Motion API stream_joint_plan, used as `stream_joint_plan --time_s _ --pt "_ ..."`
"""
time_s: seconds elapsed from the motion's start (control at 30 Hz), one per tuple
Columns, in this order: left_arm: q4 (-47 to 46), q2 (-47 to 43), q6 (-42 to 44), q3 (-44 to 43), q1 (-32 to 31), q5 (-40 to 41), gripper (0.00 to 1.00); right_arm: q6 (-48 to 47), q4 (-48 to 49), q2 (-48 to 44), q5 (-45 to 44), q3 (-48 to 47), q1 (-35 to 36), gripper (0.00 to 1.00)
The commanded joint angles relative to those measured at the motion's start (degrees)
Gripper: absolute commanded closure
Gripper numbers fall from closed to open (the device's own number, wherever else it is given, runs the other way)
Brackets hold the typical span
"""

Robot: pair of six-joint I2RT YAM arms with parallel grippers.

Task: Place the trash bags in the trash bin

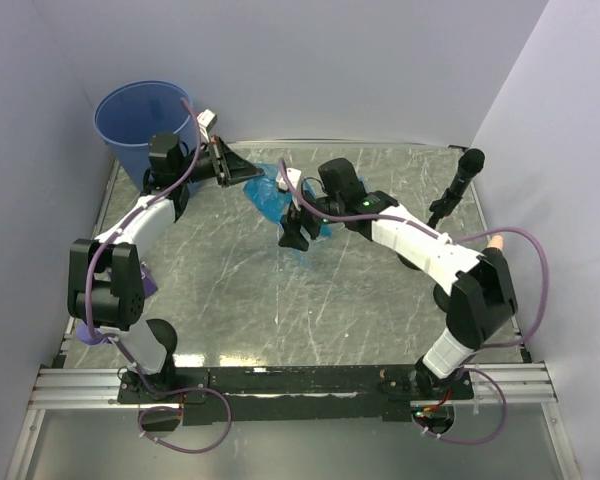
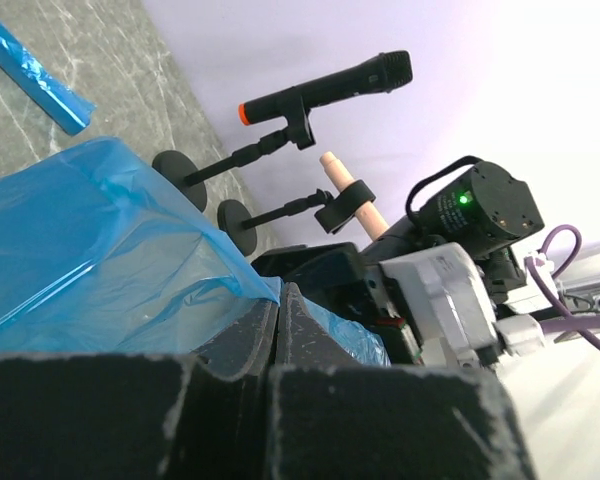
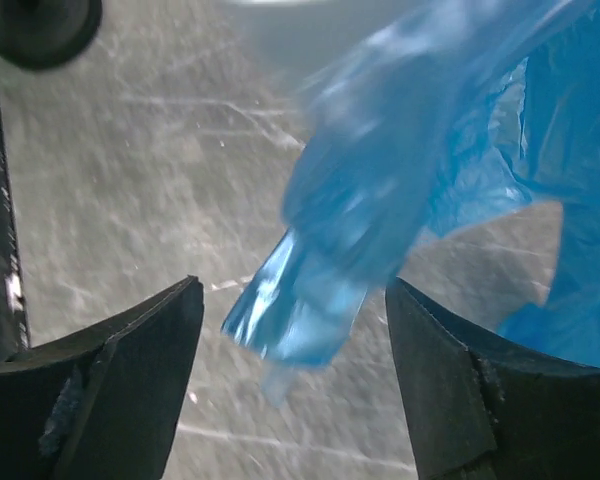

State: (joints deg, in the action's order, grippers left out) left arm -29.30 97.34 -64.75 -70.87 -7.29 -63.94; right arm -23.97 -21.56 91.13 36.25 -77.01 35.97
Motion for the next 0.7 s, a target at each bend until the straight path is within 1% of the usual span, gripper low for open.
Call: stream_joint_plan --time_s 0.0,0.1,0.13,0.17,0.23,0.33,0.47,0.5,0.53,0.57,0.6,0.63,0.67 --pt "-2.87 -1.1 -2.31 0.29 1.22 0.84 0.99 10.51 5.3 2.12 2.0 -4.11 -0.11 0.33" --pt "-2.43 -1.19 -1.35 0.38 2.36 0.4 0.99 9.74 5.74 2.21 -3.36 -4.11 -0.46 0.68" --pt "-2.08 -1.27 -0.56 0.21 2.89 -0.04 0.99 8.51 5.05 1.77 -4.42 -4.37 -0.72 0.77" --pt "-1.56 -1.28 0.49 0.29 3.5 -0.39 0.99 7.45 4.52 1.25 -4.61 -4.46 -1.42 0.84" --pt "0.2 -1.54 2.43 0.38 4.91 -0.57 0.99 6.13 2.85 -0.16 -3.12 -4.46 -3.08 0.92" --pt "1.43 -1.45 4.36 0.82 6.49 -0.83 0.99 4.99 1.09 -2.27 -0.84 -4.29 -5.37 1.0" --pt "3.37 -1.1 6.56 1.09 6.76 -0.66 0.99 4.19 0.29 -5.08 0.14 -3.85 -6.78 1.0" --pt "3.72 -0.93 6.48 1.26 6.67 0.65 0.94 3.93 0.29 -5.61 0.05 -3.76 -6.87 1.0" --pt "4.25 -0.84 6.31 1.35 6.76 1.88 0.72 3.84 0.29 -6.4 0.05 -3.58 -6.87 1.0" --pt "4.34 -0.75 5.87 1.35 6.85 2.76 0.56 3.93 0.29 -6.93 0.05 -3.41 -6.87 1.0" --pt "3.99 -0.84 5.26 1.44 7.11 2.94 0.46 4.1 0.29 -7.37 0.05 -3.32 -6.96 1.0" --pt "3.99 -1.36 5.34 1.44 7.11 3.03 0.41 4.62 0.47 -7.72 -0.04 -3.15 -7.05 1.0" --pt "5.03 -2.32 6.12 1.52 9.29 3.38 0.38 5.41 0.64 -8.07 -0.13 -3.14 -7.22 1.0"
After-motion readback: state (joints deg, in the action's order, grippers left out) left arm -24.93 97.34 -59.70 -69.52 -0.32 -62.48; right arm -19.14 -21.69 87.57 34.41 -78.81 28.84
